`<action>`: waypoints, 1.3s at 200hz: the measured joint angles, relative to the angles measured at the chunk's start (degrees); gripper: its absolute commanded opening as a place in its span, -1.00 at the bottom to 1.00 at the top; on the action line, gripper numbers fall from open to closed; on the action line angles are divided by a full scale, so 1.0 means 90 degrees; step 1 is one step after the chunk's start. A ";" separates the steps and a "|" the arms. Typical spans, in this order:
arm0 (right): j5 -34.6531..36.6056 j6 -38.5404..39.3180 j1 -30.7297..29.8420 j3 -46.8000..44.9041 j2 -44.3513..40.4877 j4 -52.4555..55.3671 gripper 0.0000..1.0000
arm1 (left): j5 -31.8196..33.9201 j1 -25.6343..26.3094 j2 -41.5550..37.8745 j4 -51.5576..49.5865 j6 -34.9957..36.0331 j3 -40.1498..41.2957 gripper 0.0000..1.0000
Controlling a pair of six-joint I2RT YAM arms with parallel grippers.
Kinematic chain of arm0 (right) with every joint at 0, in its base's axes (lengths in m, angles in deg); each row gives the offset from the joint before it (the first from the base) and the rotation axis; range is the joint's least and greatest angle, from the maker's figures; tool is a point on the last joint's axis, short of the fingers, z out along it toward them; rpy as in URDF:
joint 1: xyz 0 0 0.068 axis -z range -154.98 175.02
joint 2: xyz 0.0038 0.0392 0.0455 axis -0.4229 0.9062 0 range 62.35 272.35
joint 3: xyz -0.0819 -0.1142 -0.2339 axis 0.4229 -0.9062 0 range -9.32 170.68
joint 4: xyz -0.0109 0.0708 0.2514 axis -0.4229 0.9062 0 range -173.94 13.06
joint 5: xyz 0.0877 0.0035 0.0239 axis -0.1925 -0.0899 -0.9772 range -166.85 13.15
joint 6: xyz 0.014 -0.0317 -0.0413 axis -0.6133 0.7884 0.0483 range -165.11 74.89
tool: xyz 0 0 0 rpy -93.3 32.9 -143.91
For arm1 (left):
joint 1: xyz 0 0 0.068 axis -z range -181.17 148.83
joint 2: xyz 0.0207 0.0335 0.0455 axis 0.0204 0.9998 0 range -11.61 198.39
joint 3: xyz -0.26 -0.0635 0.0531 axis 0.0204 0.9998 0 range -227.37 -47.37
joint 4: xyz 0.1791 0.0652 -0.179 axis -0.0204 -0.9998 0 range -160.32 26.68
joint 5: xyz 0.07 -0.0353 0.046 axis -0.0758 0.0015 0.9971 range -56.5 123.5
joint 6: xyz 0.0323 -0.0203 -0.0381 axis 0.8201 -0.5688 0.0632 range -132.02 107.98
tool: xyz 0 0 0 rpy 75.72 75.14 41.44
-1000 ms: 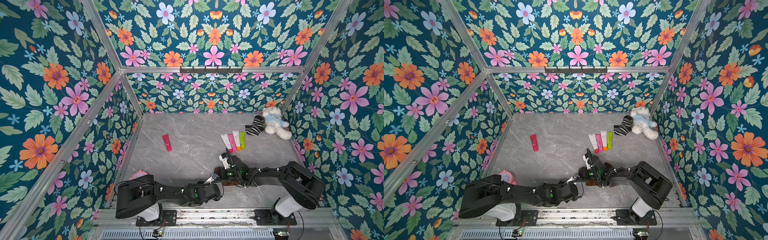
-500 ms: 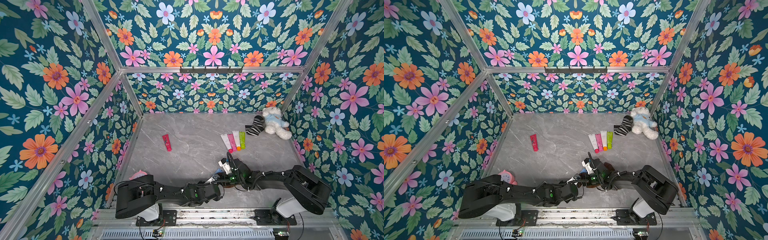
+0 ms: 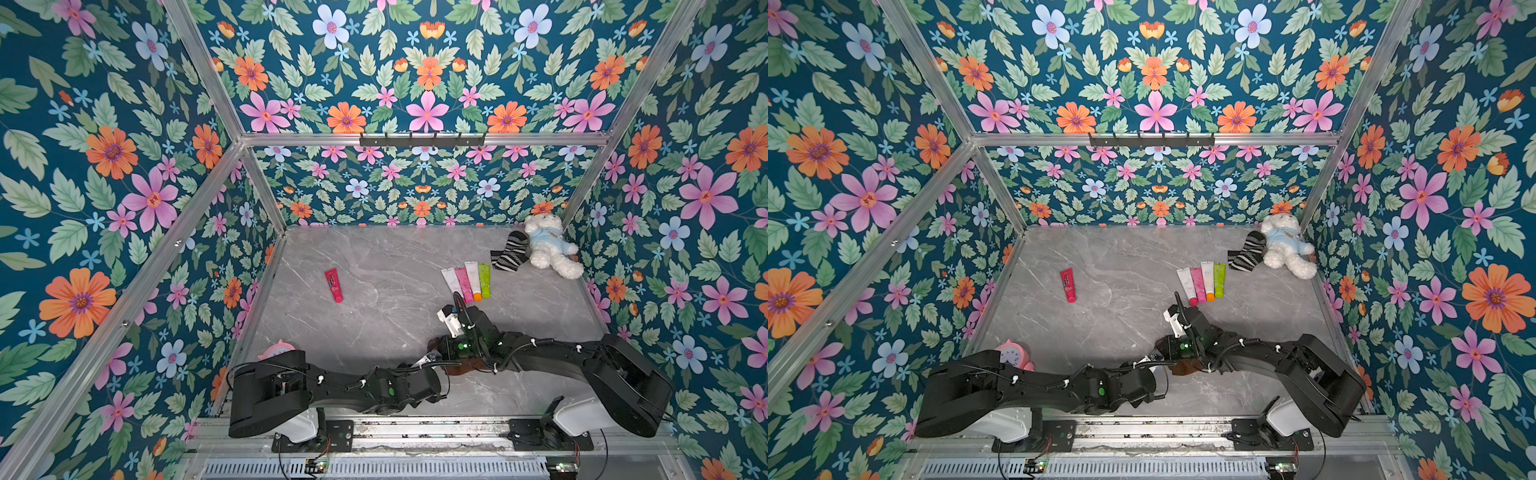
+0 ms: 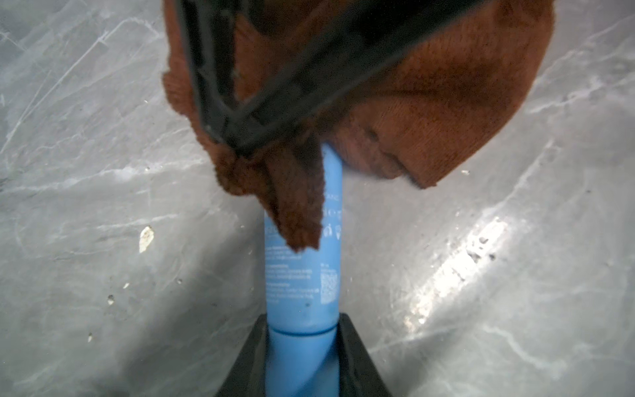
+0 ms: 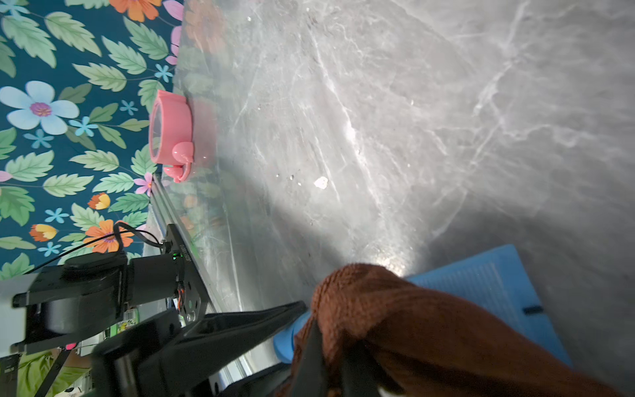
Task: Wipe the surface of the toothpaste tube
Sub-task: Wipe the dirt from the toothpaste tube.
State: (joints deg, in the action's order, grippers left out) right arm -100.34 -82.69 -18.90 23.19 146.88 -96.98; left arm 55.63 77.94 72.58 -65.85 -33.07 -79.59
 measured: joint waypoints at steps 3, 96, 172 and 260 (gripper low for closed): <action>0.0000 0.0029 0.0000 0.0000 0.0039 0.0000 -1.00 | 0.0000 0.0002 -0.0002 0.0000 0.0000 0.0000 -1.00; -0.0083 0.0090 0.0085 -0.0282 0.0636 -0.0471 -1.00 | -0.0039 0.0019 -0.0051 -0.0010 -0.0002 0.0032 -1.00; 0.0639 0.0396 0.0525 -0.0146 0.0503 0.0078 -1.00 | 0.0046 0.0044 -0.0107 0.0039 0.0002 0.0056 -1.00; 0.1103 0.0340 -0.0340 -0.0384 -0.0738 0.0903 -1.00 | 0.0034 0.0070 -0.0041 0.0085 0.0017 0.0024 -1.00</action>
State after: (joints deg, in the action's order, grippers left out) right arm -90.41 -79.63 -21.96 19.74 140.24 -88.84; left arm 55.94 78.58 72.20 -65.08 -32.92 -79.38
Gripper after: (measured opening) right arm 0.073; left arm 0.307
